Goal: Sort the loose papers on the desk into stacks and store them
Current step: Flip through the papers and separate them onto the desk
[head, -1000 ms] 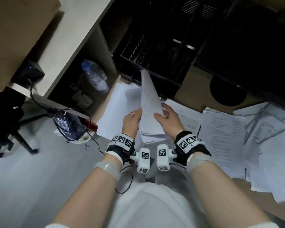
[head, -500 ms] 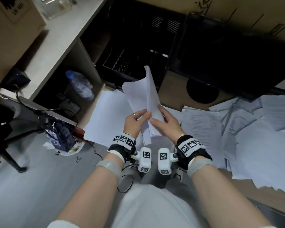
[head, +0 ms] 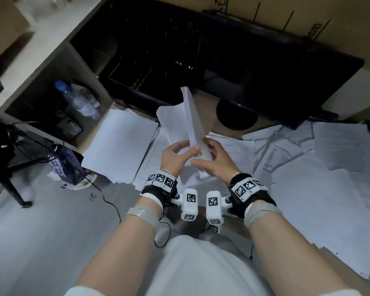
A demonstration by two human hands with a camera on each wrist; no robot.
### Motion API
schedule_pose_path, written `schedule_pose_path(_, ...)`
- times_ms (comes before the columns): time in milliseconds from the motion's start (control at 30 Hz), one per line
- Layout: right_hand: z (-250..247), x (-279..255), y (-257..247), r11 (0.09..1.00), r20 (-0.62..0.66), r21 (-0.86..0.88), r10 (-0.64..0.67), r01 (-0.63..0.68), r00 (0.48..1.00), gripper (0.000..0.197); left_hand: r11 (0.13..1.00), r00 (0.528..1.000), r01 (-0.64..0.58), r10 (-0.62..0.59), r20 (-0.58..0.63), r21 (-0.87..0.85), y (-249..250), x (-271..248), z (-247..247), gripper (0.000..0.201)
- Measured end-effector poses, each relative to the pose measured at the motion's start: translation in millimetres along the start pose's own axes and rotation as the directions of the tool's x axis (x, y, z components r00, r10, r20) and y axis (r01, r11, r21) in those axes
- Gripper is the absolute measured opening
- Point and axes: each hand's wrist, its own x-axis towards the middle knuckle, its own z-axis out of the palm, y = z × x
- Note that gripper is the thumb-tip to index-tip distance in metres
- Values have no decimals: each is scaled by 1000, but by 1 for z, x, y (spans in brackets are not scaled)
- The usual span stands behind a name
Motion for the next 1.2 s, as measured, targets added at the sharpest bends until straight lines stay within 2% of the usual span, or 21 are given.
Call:
schedule_pose_path(200, -11, 2, -5, 995, 8, 94, 20, -21, 1000, 68, 999, 999, -35, 34, -39, -25, 7, -8, 9, 30)
schedule_pose_path(367, -3, 4, -19, 996, 20, 80, 43, -45, 999, 48, 998, 997, -57, 55, -53, -30, 14, -5, 2, 22)
schedule_pose_path(467, 6, 11, -23, 997, -57, 56, 51, -48, 997, 38, 998, 998, -40, 37, -60, -54, 19, 1, -9, 22)
schedule_pose_path(533, 16, 18, -26, 997, -106, 55, 60, -55, 993, 24, 997, 997, -8, 2, -71, -82, 22, 7, -19, 28)
schedule_pose_path(633, 32, 26, -36, 999, -130, -6, 33, -34, 991, 6, 1000, 1000, -7, 7, -27, -24, 26, 17, -39, 31)
schedule_pose_path(700, 43, 33, -39, 999, -168, -41, 24, -31, 985, 10, 999, 1000, -17, 17, -3, 43, 27, 26, -54, 22)
schedule_pose_path(767, 52, 42, -39, 997, -273, -62, 32, -51, 961, 21, 999, 999, -22, 23, -33, 37, 29, 36, -68, 15)
schedule_pose_path(867, 56, 46, -34, 988, -497, -44, 107, -148, 861, 22, 999, 998, -35, 33, -62, -38, 33, 47, -88, 16)
schedule_pose_path(933, 60, 46, -30, 981, -564, -7, 154, -191, 811, 23, 996, 1000, -22, 21, -8, -84, 38, 50, -100, 19)
schedule_pose_path(1000, 70, 49, -29, 982, -566, 16, 163, -187, 808, 49, 996, 998, -11, 17, 64, -86, 41, 53, -110, 20)
schedule_pose_path(1033, 76, 52, -29, 984, -560, 16, 154, -175, 814, 54, 997, 996, -5, 13, 92, -79, 43, 53, -114, 19)
schedule_pose_path(1133, 91, 60, -31, 983, -558, -60, 111, -174, 823, 36, 999, 992, -18, 22, 125, -33, 47, 57, -130, 19)
schedule_pose_path(1200, 100, 61, -35, 967, -576, -105, 130, -231, 807, 43, 999, 995, -29, 31, 91, -27, 44, 62, -144, 20)
